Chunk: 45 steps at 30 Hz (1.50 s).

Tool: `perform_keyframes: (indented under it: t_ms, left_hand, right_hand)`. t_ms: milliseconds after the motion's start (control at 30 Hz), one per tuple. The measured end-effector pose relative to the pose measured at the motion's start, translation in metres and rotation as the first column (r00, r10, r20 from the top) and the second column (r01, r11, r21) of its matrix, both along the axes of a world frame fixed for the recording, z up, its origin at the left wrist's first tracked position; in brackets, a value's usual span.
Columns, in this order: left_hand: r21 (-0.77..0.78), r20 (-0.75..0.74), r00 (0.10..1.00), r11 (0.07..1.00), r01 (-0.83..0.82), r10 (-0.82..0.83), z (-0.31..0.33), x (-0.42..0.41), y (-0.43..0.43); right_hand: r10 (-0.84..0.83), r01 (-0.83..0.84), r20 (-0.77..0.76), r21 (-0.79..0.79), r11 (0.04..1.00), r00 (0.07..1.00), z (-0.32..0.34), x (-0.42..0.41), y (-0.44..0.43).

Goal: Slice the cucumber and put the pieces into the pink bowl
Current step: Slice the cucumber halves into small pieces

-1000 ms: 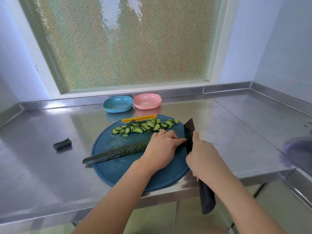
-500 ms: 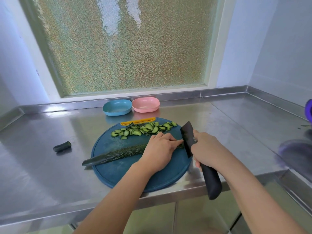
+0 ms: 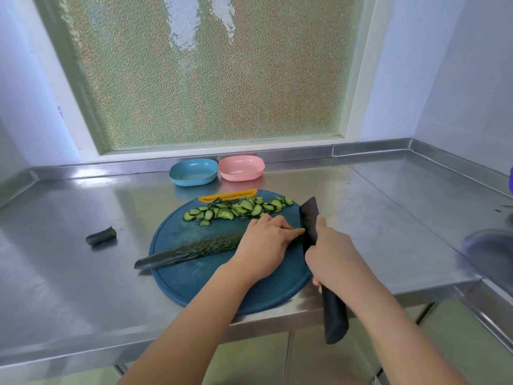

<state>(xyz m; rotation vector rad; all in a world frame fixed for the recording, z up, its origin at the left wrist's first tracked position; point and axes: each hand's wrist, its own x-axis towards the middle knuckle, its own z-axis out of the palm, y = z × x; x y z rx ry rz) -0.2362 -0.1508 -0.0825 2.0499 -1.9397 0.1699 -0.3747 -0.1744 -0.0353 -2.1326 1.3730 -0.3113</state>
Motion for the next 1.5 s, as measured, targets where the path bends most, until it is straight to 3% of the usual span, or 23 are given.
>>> perform_keyframes:
  t_ms: [133,400,900,1200,1500]
  left_hand:
    - [-0.014,-0.042,0.999,1.0,0.004,-0.004,0.001,-0.001,0.001]
    - [-0.004,-0.054,0.999,1.0,-0.004,0.004,0.002,-0.001,0.003]
    - [0.018,-0.028,1.0,1.0,0.0,0.0,0.002,0.0,0.001]
    - [-0.016,-0.037,0.999,1.0,-0.011,0.01,0.003,-0.002,0.003]
    - [-0.023,-0.054,0.998,1.0,0.008,-0.009,0.001,0.0,0.004]
  right_hand:
    - [0.003,-0.005,-0.027,-0.065,0.998,1.0,-0.006,0.002,0.002]
    - [0.049,-0.053,0.041,0.12,0.991,0.998,0.025,-0.015,-0.019]
    - [0.036,-0.038,0.028,0.059,0.998,0.999,0.012,-0.007,-0.01]
    - [0.006,-0.013,-0.061,-0.111,0.994,0.998,-0.007,0.007,0.006]
    - [0.053,-0.061,0.078,0.097,0.993,0.996,0.008,-0.012,-0.009]
